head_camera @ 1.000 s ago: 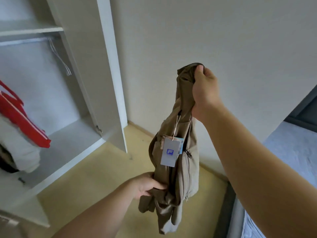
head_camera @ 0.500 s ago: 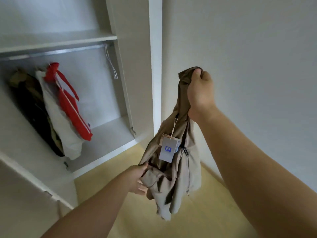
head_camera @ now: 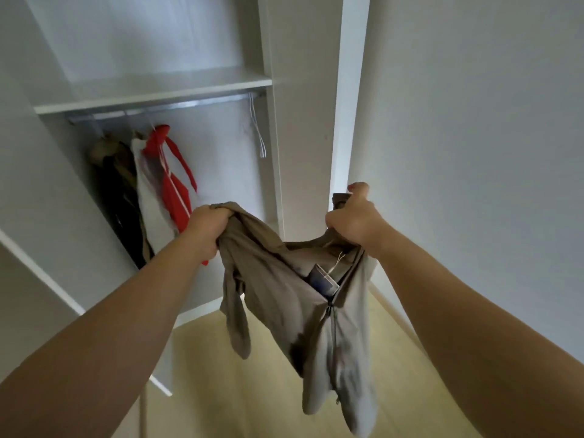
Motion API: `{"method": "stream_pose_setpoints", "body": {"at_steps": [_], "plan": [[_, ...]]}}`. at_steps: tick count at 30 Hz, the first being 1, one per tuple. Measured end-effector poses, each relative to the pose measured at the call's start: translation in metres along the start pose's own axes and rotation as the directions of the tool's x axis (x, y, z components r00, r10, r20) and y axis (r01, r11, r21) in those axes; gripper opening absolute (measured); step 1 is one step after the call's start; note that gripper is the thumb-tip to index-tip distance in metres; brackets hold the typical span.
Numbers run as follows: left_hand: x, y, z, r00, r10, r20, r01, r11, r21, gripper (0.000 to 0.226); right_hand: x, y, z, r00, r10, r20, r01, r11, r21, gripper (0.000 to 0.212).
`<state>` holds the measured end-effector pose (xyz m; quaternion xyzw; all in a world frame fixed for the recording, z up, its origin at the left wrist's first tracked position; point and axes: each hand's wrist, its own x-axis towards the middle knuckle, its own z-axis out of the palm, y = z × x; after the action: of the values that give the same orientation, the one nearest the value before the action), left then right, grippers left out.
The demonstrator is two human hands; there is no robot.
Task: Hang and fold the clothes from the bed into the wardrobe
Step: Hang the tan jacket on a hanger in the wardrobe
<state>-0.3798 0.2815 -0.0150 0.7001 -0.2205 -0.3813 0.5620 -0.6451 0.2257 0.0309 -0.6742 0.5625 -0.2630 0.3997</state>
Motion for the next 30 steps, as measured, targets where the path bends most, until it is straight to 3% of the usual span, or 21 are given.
{"method": "stream_pose_setpoints", "body": {"at_steps": [4, 7, 10, 14, 17, 20, 22, 26, 28, 30], "plan": [[0.033, 0.023, -0.011, 0.996, 0.091, 0.004, -0.091, 0.996, 0.019, 0.015, 0.033, -0.016, 0.022, 0.989, -0.048, 0.139, 0.063, 0.993, -0.104, 0.073], [0.066, 0.037, -0.018, 0.978, 0.129, 0.163, -0.137, 0.990, 0.039, 0.026, 0.064, -0.030, 0.049, 0.957, -0.099, 0.271, 0.171, 0.951, -0.257, 0.061], [0.104, 0.055, -0.025, 0.932, 0.137, 0.336, -0.171, 0.983, 0.073, 0.041, 0.101, -0.043, 0.085, 0.931, -0.034, 0.364, 0.251, 0.784, -0.568, 0.053], [0.155, 0.079, -0.027, 0.907, 0.239, 0.346, -0.289, 0.952, 0.101, 0.055, 0.148, -0.042, 0.132, 0.921, 0.204, 0.332, 0.136, 0.630, -0.765, 0.061], [0.191, 0.093, -0.023, 0.873, 0.371, 0.318, -0.419, 0.903, 0.098, 0.038, 0.177, -0.035, 0.157, 0.908, 0.298, 0.294, 0.092, 0.544, -0.834, 0.059], [0.224, 0.100, -0.013, 0.845, 0.410, 0.343, -0.470, 0.876, 0.110, 0.022, 0.204, -0.029, 0.176, 0.869, 0.436, 0.235, -0.025, 0.513, -0.858, 0.084], [0.242, 0.102, -0.002, 0.834, 0.420, 0.357, -0.483, 0.869, 0.106, 0.015, 0.221, -0.029, 0.191, 0.878, 0.442, 0.185, -0.064, 0.489, -0.870, 0.093], [0.284, 0.106, 0.018, 0.832, 0.373, 0.410, -0.472, 0.865, 0.170, 0.015, 0.268, -0.042, 0.231, 0.971, 0.172, 0.167, -0.013, 0.732, -0.681, 0.093], [0.304, 0.112, 0.023, 0.839, 0.344, 0.421, -0.456, 0.867, 0.201, 0.010, 0.297, -0.050, 0.247, 0.991, 0.111, 0.075, -0.049, 0.821, -0.568, 0.075], [0.325, 0.121, 0.024, 0.860, 0.315, 0.401, -0.427, 0.874, 0.230, 0.007, 0.322, -0.053, 0.257, 0.989, 0.141, 0.046, -0.106, 0.892, -0.440, 0.050]]}}
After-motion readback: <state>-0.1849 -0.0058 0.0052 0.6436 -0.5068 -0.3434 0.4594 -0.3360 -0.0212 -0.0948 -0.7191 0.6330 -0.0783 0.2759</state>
